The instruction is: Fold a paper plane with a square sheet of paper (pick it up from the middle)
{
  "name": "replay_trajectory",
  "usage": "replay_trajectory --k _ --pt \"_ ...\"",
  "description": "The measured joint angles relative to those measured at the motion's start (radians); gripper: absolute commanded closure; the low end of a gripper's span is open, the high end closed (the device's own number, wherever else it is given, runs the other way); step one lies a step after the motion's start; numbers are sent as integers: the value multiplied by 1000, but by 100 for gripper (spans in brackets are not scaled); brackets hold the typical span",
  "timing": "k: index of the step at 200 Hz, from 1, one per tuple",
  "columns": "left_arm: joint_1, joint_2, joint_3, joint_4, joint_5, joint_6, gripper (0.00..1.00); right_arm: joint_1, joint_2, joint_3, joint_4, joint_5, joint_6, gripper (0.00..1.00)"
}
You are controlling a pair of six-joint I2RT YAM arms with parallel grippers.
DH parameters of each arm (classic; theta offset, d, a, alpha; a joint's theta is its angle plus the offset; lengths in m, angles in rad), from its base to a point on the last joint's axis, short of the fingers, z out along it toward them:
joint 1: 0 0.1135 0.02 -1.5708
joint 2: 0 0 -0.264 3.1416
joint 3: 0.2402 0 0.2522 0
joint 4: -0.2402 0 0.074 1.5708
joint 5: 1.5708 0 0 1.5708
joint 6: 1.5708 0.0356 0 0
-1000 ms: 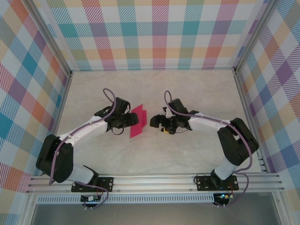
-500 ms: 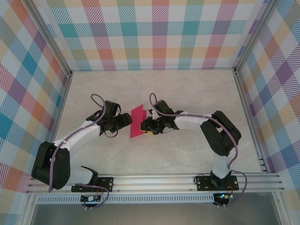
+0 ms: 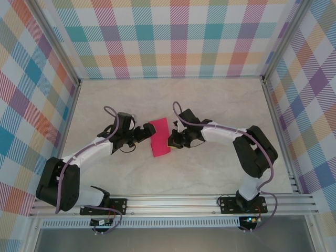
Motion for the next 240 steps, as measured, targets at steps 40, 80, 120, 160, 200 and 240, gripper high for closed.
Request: replay_trajectory --k 40,80,120,160,200,240 --pt "-4 79 -2 126 114 -21 28 -26 -18 5 -95 -9 -48 93" --pt "-9 85 -12 164 120 -27 43 -26 39 77 -91 -43 -50 91" --pt "-14 89 -27 184 105 -27 52 -26 105 103 -70 -69 -49 78" --pt "-15 159 -27 219 109 -27 61 -26 119 103 -60 -81 -29 65" --pt "-15 210 -27 235 112 -27 65 -26 93 37 -10 -103 29 66" --pt "-19 253 -27 256 120 -27 66 -26 61 -51 32 -116 98 74"
